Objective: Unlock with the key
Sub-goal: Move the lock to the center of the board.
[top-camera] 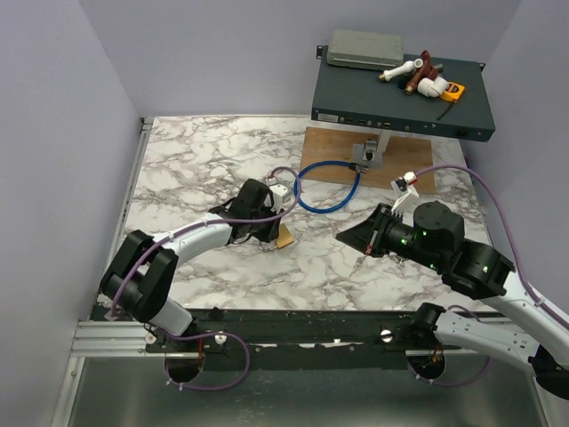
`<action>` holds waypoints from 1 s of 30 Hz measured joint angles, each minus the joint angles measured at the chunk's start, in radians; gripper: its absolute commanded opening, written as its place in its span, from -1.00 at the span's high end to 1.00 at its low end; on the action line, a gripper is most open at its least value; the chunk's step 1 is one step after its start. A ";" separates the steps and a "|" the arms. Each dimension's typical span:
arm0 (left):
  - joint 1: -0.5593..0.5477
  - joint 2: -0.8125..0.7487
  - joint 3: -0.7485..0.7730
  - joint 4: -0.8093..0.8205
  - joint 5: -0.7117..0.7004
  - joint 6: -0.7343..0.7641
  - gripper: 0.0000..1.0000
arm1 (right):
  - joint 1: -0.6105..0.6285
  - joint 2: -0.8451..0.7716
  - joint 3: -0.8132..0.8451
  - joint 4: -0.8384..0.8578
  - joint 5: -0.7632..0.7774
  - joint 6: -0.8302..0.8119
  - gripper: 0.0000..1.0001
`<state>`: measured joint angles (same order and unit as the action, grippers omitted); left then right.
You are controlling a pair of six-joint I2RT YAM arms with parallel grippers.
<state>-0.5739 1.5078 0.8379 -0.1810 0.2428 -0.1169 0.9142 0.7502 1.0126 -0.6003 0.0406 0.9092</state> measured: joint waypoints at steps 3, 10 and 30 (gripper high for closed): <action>-0.038 0.021 0.014 -0.009 -0.025 -0.001 0.70 | 0.000 0.000 0.000 -0.002 0.000 0.000 0.99; -0.067 0.051 0.014 -0.021 -0.072 -0.052 0.84 | 0.000 0.000 0.019 -0.029 0.006 -0.001 0.99; -0.093 0.135 0.028 0.029 -0.057 -0.124 0.90 | 0.000 0.018 0.062 -0.058 0.019 -0.012 0.99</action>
<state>-0.6674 1.6432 0.8658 -0.1520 0.1856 -0.2405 0.9142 0.7681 1.0748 -0.6582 0.0597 0.8970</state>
